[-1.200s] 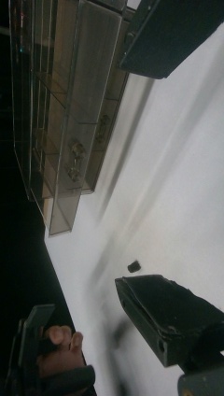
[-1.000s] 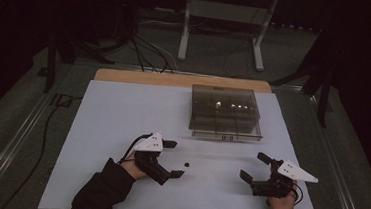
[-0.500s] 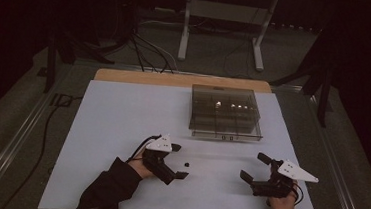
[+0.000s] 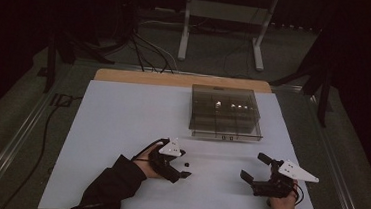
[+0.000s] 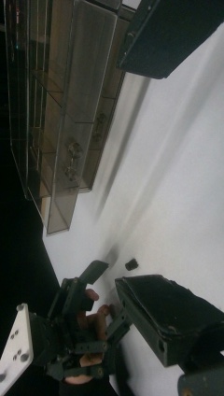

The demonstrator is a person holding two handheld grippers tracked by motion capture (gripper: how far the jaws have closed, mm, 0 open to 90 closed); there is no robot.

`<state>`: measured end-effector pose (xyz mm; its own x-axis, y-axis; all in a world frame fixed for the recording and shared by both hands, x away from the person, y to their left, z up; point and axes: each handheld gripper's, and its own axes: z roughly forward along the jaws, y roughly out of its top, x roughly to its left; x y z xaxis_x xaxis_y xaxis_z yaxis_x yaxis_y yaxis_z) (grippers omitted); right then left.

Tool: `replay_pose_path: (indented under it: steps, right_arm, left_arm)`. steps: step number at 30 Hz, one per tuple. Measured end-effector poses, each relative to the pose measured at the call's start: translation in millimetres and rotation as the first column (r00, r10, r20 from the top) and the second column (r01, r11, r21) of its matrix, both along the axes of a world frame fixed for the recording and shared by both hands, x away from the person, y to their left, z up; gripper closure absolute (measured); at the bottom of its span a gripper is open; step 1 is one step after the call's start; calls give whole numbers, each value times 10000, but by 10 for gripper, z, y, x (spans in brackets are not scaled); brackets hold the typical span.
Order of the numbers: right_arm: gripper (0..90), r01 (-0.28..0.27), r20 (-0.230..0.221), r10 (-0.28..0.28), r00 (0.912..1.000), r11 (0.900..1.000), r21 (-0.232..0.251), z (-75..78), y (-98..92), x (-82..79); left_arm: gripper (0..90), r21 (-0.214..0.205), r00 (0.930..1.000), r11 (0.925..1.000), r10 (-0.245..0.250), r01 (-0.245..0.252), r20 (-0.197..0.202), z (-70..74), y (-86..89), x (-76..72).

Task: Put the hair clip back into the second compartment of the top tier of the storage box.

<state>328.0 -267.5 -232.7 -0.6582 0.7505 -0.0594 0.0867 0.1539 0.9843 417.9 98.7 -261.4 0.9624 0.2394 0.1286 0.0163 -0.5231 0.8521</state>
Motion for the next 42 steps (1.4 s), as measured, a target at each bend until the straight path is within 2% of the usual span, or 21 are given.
replay_pose_path:
  steps: [3, 10, 13, 16, 18, 22, 23, 33, 42]
  right_arm:
    - [0, -1, -20, 1, 10000, 10000, 1, 0, -2, 1]
    - [0, -15, -45, 15, 10000, 10000, 32, 0, -3, 1]
    - [0, -26, -53, 26, 10000, 10000, 22, 0, -4, 0]
    - [0, -26, -52, 27, 10000, 10000, 28, 0, -6, -1]
    - [0, -28, -77, 28, 10000, 10000, 38, -2, -9, 1]
    - [0, -21, -63, 21, 10000, 10000, 26, -1, -10, -3]
    - [0, -25, -61, 25, 10000, 10000, 13, -1, -11, -3]
    - [0, -34, -68, 34, 10000, 10000, 6, -4, -6, -2]
    - [0, -28, -82, 28, 10000, 10000, 31, -4, -7, -2]
  left_arm:
    - [294, 216, 9999, 9997, -88, 85, 139, -9, -2, 31]
    - [437, 645, 9994, 9973, -342, 340, 20, -19, -52, 88]
    - [489, 662, 9992, 9970, -397, 403, -103, -28, -87, 113]
    - [542, 1018, 9988, 9937, -479, 472, 46, -21, -109, 133]
    - [589, 1047, 9988, 9933, -492, 489, 0, -25, -129, 136]
    - [656, 1216, 9982, 9910, -578, 555, 153, -32, -162, 136]
    - [673, 1370, 9979, 9889, -604, 568, 221, -35, -167, 142]
    - [801, 1218, 9988, 9919, -396, 358, 284, -47, -159, 163]
    - [811, 1129, 9997, 9933, -241, 229, 93, -41, -157, 169]
